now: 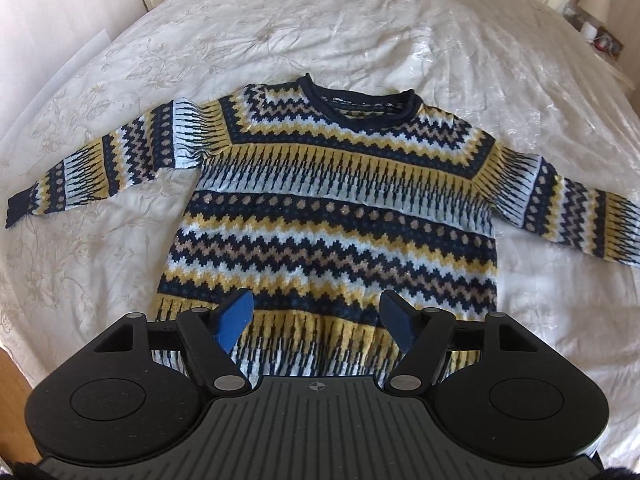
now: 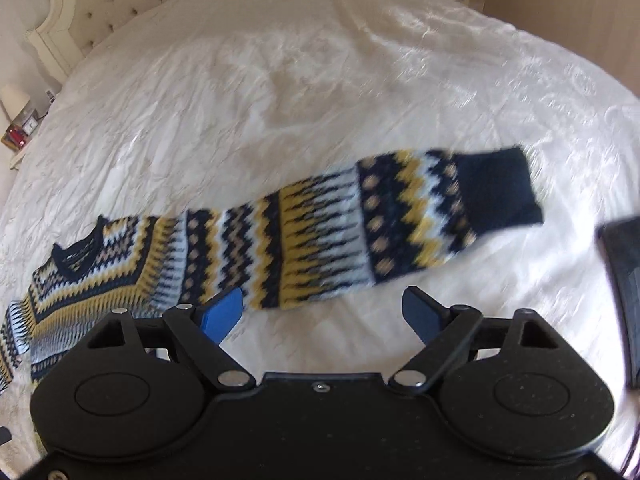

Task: Fold small clothes
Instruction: 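Move the right gripper to the sleeve cuff and grasp the navy cuff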

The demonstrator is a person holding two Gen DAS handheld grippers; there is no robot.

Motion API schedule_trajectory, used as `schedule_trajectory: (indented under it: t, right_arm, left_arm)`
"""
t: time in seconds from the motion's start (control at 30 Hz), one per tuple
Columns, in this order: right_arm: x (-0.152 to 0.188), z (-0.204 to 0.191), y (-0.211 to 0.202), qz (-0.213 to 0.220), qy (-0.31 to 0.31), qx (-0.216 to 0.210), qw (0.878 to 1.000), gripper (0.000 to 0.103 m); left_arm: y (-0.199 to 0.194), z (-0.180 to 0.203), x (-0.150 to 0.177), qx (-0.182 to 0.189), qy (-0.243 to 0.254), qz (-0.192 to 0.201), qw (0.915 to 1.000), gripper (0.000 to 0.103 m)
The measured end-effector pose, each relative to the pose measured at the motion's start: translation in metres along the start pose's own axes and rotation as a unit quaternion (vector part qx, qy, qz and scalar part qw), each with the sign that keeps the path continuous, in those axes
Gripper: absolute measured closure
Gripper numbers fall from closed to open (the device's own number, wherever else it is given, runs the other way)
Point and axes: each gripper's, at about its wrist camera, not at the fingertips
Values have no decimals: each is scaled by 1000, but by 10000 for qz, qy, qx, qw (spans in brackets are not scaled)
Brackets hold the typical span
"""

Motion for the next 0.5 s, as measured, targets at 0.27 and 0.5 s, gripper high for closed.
schedule_trajectory:
  t: [0.27, 0.5]
  right_arm:
    - [-44, 75, 16, 419, -62, 650, 9970, 17]
    - [-44, 110, 43, 280, 18, 763, 9967, 18]
  left_arm:
    - [12, 14, -7, -159, -191, -183, 9995, 34]
    - [20, 22, -9, -262, -101, -287, 9992, 34]
Point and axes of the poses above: each gripper's, at about its wrist camera, not at the fingertips, and y roughly the way its jaws point, z to its right, x to its underside, and after that the axes turned 6 degrees about -y, right-handed
